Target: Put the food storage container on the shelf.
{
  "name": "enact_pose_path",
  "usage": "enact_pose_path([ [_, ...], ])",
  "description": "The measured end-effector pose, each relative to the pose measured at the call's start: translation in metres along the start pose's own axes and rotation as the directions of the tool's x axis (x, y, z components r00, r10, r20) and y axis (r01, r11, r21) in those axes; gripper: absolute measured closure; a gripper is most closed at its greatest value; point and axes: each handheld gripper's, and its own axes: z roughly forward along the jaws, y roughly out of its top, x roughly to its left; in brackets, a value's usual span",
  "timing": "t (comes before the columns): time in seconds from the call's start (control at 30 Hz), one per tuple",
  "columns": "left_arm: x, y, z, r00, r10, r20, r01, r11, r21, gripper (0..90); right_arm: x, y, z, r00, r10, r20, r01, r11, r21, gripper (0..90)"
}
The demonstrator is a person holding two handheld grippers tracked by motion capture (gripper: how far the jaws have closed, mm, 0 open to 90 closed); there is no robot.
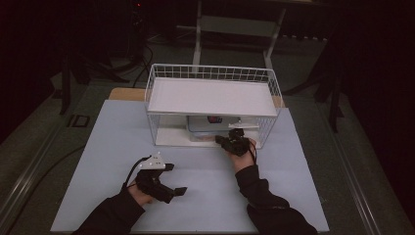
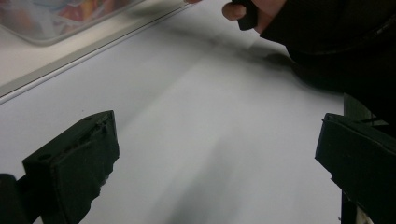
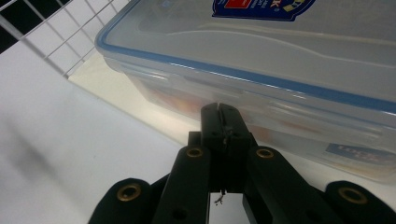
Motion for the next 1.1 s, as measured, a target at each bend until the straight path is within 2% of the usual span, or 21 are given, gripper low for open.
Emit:
enact_pose_path([
  [0.03, 0.0, 0.0, 0.0, 1.0, 0.001, 0.002, -0.001, 1.0, 0.0, 0.0, 0.0, 0.001, 0.001, 1.0, 0.01, -0.001, -0.01, 1.0, 0.003, 89.8],
  [0.27, 0.0, -0.001, 0.0, 0.9999, 0.009, 0.007, -0.009, 1.0, 0.0, 0.0, 0.002, 0.005, 0.01, 0.9999, -0.012, -0.005, 0.012, 1.0, -0.002, 89.8],
  [0.5, -0.001, -0.001, -0.001, 0.9999, 0.013, 0.008, -0.013, 0.9999, -0.002, 0.0, 0.008, 0.004, 0.004, 0.9993, -0.013, -0.035, 0.013, 1.0, -0.003, 87.5],
  [0.57, -0.002, 0.0, -0.001, 0.9998, 0.02, 0.009, -0.02, 0.9998, -0.001, 0.0, 0.011, 0.003, 0.001, 0.9979, -0.052, -0.038, 0.052, 0.999, -0.012, 86.5],
  [0.67, -0.004, 0.0, 0.0, 0.9994, 0.028, 0.018, -0.028, 0.9996, 0.008, 0.0, 0.015, 0.0, -0.006, 0.9943, -0.078, -0.072, 0.077, 0.997, -0.021, 83.8],
  [0.73, -0.005, 0.0, -0.001, 0.9993, 0.031, 0.021, -0.031, 0.9995, 0.006, 0.0, 0.017, -0.002, -0.011, 0.9928, -0.081, -0.088, 0.079, 0.997, -0.023, 77.1],
  [0.77, -0.005, 0.0, -0.001, 0.9993, 0.031, 0.021, -0.031, 0.9995, 0.006, 0.0, 0.017, -0.002, -0.011, 0.9928, -0.081, -0.088, 0.079, 0.997, -0.023, 77.1],
  [0.8, -0.006, 0.001, -0.001, 0.9991, 0.039, 0.017, -0.039, 0.9992, 0.004, 0.0, 0.018, -0.003, -0.015, 0.9921, -0.082, -0.095, 0.08, 0.996, -0.027, 71.0],
  [0.83, -0.006, 0.001, -0.001, 0.999, 0.041, 0.016, -0.041, 0.9991, 0.005, 0.0, 0.019, -0.005, -0.021, 0.9908, -0.098, -0.093, 0.095, 0.995, -0.038, 59.3],
  [0.87, -0.006, 0.001, -0.001, 0.9989, 0.044, 0.012, -0.044, 0.999, 0.008, 0.0, 0.019, -0.006, -0.023, 0.9893, -0.105, -0.101, 0.102, 0.994, -0.039, 54.3],
  [1.0, -0.007, 0.002, -0.002, 0.999, 0.045, 0.008, -0.045, 0.999, 0.007, 0.0, 0.02, -0.01, -0.032, 0.9751, -0.126, -0.183, 0.12, 0.992, -0.045, 36.9],
  [1.1, -0.009, 0.003, -0.003, 0.9985, 0.054, 0.003, -0.054, 0.9985, 0.005, 0.0, 0.019, -0.016, -0.039, 0.9631, -0.096, -0.251, 0.09, 0.995, -0.038, 24.5],
])
